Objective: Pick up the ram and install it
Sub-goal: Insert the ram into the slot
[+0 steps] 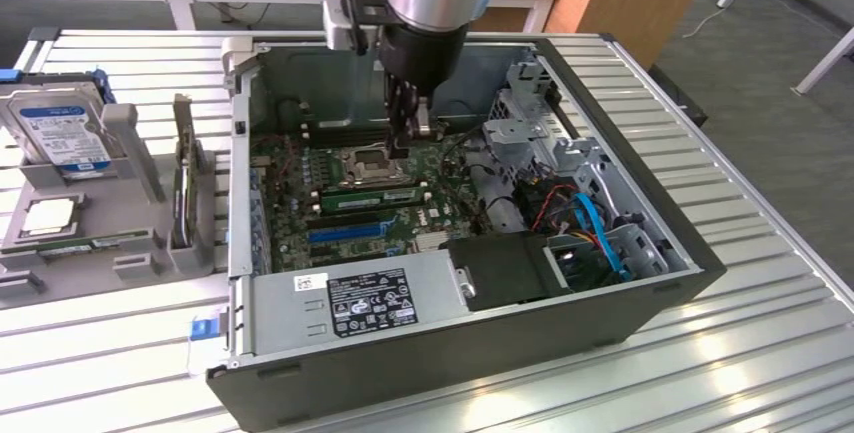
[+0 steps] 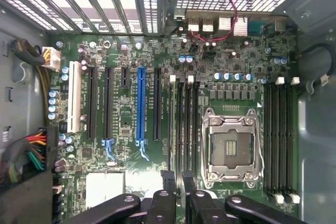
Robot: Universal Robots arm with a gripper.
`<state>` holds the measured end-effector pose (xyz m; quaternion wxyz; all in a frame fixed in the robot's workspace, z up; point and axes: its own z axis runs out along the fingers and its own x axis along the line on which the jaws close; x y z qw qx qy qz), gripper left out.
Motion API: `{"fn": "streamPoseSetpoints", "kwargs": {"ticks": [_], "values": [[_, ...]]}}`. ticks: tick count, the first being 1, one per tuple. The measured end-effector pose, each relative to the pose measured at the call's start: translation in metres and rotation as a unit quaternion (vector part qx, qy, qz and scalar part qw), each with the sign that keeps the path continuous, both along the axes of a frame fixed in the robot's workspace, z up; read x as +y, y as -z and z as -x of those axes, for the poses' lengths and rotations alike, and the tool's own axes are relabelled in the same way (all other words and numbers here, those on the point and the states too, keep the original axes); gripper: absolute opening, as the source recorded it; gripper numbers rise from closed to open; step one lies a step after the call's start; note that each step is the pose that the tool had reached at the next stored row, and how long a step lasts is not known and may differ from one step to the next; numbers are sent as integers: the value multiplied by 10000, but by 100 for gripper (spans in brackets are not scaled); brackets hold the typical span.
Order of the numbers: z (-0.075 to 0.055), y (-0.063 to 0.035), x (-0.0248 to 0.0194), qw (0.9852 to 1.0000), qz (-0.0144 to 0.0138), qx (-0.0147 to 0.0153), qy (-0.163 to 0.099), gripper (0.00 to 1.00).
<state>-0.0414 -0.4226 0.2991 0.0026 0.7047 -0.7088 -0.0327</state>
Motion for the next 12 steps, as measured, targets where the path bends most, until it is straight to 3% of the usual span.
{"fn": "streamPoseSetpoints", "kwargs": {"ticks": [12], "values": [[0,-219,0,10000,0,0,0,19]]}}
